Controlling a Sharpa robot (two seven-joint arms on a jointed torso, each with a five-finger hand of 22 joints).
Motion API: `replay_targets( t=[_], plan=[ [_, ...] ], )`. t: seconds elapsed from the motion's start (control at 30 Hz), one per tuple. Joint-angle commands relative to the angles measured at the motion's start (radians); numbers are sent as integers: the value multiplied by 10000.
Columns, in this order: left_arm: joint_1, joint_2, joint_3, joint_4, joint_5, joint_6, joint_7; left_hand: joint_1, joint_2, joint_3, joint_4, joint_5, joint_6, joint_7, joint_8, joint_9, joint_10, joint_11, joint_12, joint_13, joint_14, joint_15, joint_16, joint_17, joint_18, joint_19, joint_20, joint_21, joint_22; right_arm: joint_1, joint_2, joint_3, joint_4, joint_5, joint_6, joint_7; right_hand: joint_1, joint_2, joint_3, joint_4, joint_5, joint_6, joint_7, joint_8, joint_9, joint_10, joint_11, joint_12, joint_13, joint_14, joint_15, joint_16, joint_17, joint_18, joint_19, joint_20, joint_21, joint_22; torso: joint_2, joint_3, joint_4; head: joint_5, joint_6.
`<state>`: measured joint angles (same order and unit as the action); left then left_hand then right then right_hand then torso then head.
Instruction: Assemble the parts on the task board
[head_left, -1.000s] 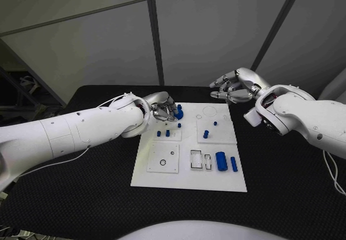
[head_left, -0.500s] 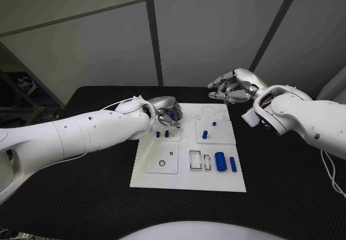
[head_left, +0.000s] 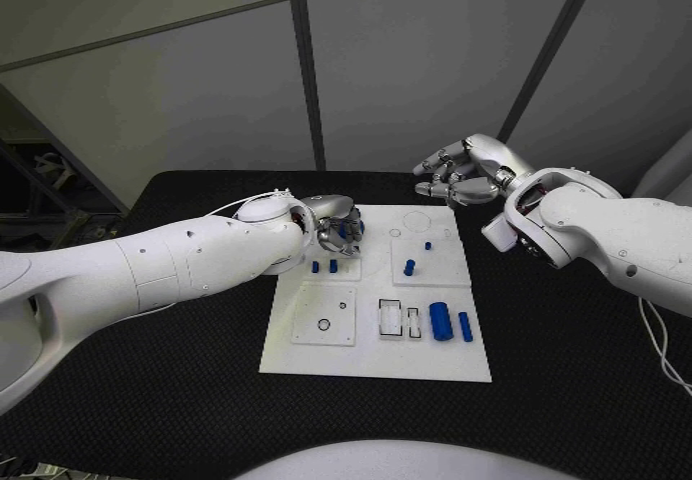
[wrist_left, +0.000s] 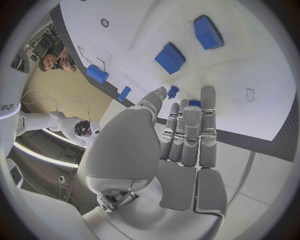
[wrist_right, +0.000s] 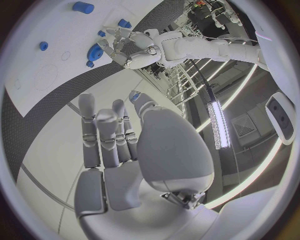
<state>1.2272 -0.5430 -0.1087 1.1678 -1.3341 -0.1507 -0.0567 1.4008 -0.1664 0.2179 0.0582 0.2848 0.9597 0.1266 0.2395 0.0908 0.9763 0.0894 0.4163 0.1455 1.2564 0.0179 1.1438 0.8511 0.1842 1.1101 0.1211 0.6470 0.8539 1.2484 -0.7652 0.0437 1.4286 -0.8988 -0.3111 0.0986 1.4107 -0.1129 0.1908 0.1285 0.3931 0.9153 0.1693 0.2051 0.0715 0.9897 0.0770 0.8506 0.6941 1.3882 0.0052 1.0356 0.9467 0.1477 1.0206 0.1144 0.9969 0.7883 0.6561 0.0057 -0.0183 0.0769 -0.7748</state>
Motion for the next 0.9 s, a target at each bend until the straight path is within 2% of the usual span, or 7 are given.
replay_targets(
  t=[0.03,0.6,0.9],
  plan=[
    [13,46,6,-45,-195,525,-183,1,111,45,10,-31,91,5,-63,-20,123,-2,60,-30,153,-4,272,223,-46,114,1,152,151,18,17,7,13,-19,60,49,41,-37,62,24,35,-20,-48,21,-10,-20,-14,-51,-15,33,-43,-38,9,165,21,-16,-35,-16,-5,3,5,-2,1],
    [4,231,6,-226,-200,573,-191,87,188,306,-20,-39,244,32,-158,-102,394,-81,1,-181,580,-68,1082,925,-207,585,-59,1292,1152,18,26,7,20,-19,73,41,52,-40,86,26,107,-14,-49,30,-9,-11,-17,-51,-32,48,-46,-45,23,162,45,-20,-42,-12,6,4,8,-11,14],
    [-2,295,6,-281,-200,773,-227,170,281,567,-51,-48,448,58,-187,-127,636,-131,-92,-281,899,-116,1528,1383,-312,904,-94,1994,1757,18,29,7,26,-19,93,32,59,-42,97,25,136,-9,-50,35,-8,-8,-19,-50,-39,53,-47,-49,28,162,51,-21,-49,-15,0,7,3,-18,-18]
  ],
)
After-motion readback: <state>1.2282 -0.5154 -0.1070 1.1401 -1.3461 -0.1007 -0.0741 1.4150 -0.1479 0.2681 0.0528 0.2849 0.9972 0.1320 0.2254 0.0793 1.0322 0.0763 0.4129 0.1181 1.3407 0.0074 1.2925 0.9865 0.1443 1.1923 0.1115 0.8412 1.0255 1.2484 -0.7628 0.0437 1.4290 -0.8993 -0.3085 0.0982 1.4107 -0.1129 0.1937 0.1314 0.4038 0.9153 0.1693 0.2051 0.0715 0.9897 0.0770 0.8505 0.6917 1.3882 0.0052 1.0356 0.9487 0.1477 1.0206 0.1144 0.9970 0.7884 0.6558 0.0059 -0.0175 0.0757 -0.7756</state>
